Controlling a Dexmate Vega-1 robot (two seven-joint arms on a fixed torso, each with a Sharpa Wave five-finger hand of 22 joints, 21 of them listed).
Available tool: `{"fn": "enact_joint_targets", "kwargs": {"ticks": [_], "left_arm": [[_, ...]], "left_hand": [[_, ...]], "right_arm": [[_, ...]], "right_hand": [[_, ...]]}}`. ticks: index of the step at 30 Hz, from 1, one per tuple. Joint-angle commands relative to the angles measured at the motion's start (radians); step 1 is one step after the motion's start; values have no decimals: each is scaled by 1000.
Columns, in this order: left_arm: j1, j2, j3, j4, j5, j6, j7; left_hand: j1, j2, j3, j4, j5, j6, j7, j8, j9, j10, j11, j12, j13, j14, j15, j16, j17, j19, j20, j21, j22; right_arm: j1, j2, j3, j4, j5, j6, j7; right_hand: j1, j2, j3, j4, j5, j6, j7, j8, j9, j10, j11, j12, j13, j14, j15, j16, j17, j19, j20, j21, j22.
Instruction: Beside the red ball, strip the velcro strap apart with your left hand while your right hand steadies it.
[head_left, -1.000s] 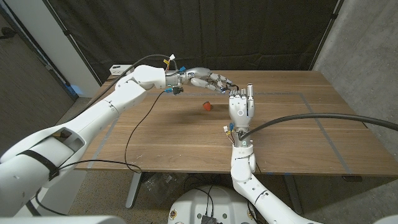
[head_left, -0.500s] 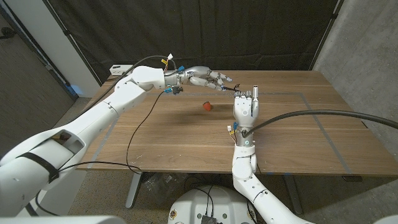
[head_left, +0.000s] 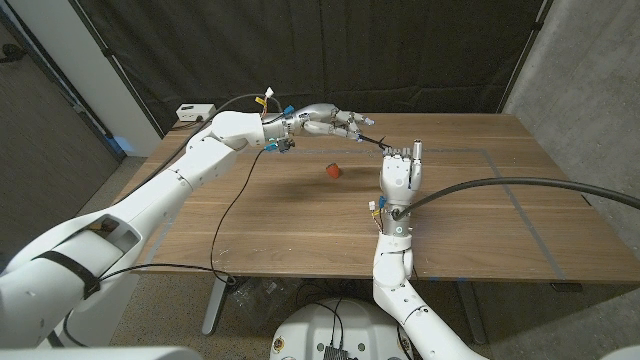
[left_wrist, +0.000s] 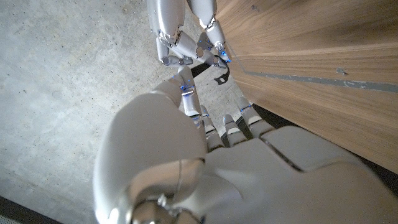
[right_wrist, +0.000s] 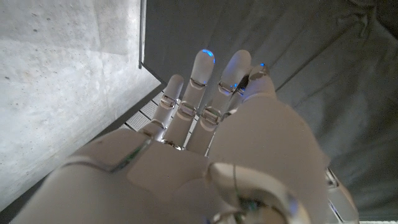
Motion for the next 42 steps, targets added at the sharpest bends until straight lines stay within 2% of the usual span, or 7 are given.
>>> {"fn": "enact_joint_targets", "kwargs": {"ticks": [1,4,9,10,17,30,42], "left_arm": [[83,0,-52,-20,-10,-46,124],[127,18,-76,-71,58,-71,241],[151,29,-94,-73,52,-102,267],[156,31,-98,-72,54,-109,272],[181,50,-119,-62,51,-156,287],[243,128,-155,-97,171,-201,385],[304,176,-194,-82,130,-257,383]], "left_hand": [[-38,2,10,16,-21,-12,-65,48,27,28,-11,21,7,42,-17,15,3,6,37,16,-1],[-42,-17,15,7,-40,-38,-106,24,-5,58,-30,36,10,89,-26,27,-2,24,55,28,-3],[-52,-67,7,-31,-60,-256,-228,-96,-86,16,-37,4,11,83,-31,21,-10,31,60,43,-9],[-54,-75,5,-40,-59,-309,-284,-131,-109,-1,-37,-10,9,72,-28,18,-13,26,62,44,-11],[-117,-142,-64,-59,-54,-795,-312,-420,-234,-181,8,-124,-35,-64,-2,-18,-55,-15,38,35,-18],[-321,-264,-242,13,16,-1240,-266,-457,-309,-497,115,-159,-82,-259,70,-25,-59,-167,76,-42,-20],[-358,-278,-283,33,54,-1309,-256,-450,-319,-577,148,-158,-94,-323,89,-27,-58,-216,88,-64,-16]], "right_arm": [[2,18,2,0,-3,-2,-4],[8,17,-3,0,1,-4,-4],[17,19,-10,5,4,-11,-4],[19,18,-13,6,4,-11,-4],[29,19,-33,6,6,-27,-4],[37,32,-62,-4,2,-42,-4],[36,13,-123,-47,-6,-107,-4]], "right_hand": [[-1,3,-5,-2,2,16,-4,4,0,2,-1,2,3,-3,-104,5,5,-2,-128,10,2],[0,3,-6,-2,2,16,-4,4,0,2,0,2,3,-1,-104,8,9,-3,-130,12,1],[1,4,-7,-2,2,16,-3,4,0,4,1,4,4,-3,-104,6,7,-2,-129,14,0],[1,4,-8,-2,2,16,-2,4,0,3,1,5,6,-2,-104,6,7,-3,-130,14,0],[2,4,-9,-2,3,17,-2,3,0,3,2,4,5,-1,-104,7,8,-2,-130,15,-1],[4,5,-12,-1,3,20,0,4,-1,2,2,3,5,-2,-104,5,7,-1,-130,18,-3],[4,7,-14,1,4,19,1,3,-1,5,2,3,3,0,-104,2,3,1,-128,20,-4]]}}
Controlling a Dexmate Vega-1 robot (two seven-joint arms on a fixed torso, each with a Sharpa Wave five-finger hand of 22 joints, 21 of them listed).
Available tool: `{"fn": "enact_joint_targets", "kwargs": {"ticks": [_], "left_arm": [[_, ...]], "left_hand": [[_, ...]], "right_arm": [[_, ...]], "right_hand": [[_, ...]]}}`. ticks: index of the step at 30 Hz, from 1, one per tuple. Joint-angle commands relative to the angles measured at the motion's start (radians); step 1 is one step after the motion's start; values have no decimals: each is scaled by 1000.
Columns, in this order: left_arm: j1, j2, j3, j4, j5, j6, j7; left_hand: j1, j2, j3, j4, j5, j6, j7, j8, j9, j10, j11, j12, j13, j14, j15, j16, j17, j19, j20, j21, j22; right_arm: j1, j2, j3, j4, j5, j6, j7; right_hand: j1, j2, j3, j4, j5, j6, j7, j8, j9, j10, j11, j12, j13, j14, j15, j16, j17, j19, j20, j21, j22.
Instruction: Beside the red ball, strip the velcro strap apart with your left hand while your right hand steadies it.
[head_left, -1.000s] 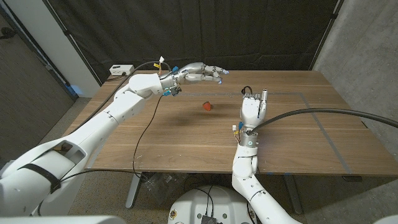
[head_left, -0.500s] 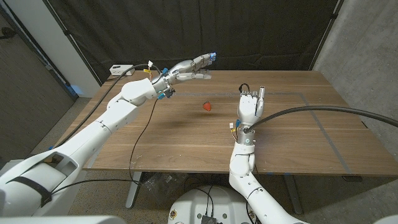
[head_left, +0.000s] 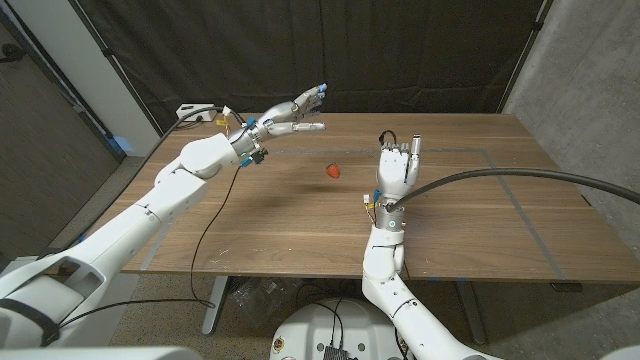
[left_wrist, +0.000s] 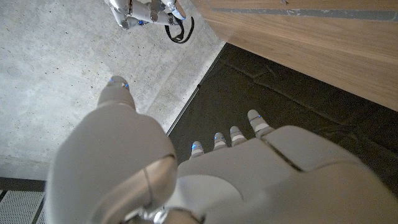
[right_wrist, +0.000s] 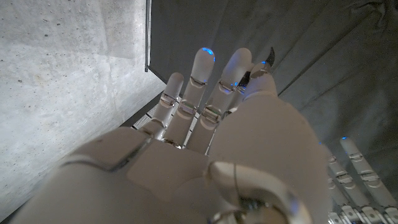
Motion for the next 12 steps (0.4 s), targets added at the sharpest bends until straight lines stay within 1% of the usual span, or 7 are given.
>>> {"fn": "enact_joint_targets", "kwargs": {"ticks": [1,4,7,12], "left_arm": [[69,58,-44,-4,11,-73,50],[92,68,-56,-6,1,-73,63],[102,75,-60,-5,-4,-54,71],[76,60,-45,45,-41,-34,27]], "left_hand": [[-13,0,-7,3,12,-220,7,4,2,-139,16,0,0,-129,5,-1,2,-21,1,-6,4],[-16,1,-9,5,14,-220,6,6,1,-140,13,2,-1,-131,7,0,3,-22,0,-7,5],[-17,5,-10,7,17,-217,5,9,0,-140,13,4,-2,-131,6,2,3,-19,-2,-6,5],[-19,20,-7,12,23,-215,4,12,-1,-145,14,6,-4,-134,4,4,4,-22,-4,-7,6]], "right_arm": [[6,-20,-68,-41,-8,-55,0],[20,-16,-72,-31,-2,-56,0],[41,-11,-73,-10,6,-52,0],[75,-2,-84,30,13,-44,0]], "right_hand": [[2,9,-7,-1,5,10,-1,3,4,5,2,2,0,3,-104,2,2,0,-129,6,0],[3,8,-8,-1,5,11,-1,3,4,5,3,3,3,3,-104,2,1,1,-127,7,0],[3,9,-8,-1,6,10,0,3,4,5,3,3,3,5,-104,2,1,0,-125,7,0],[4,9,-9,-1,6,10,-1,3,4,7,4,3,2,3,-104,-1,-1,1,-126,8,-1]]}}
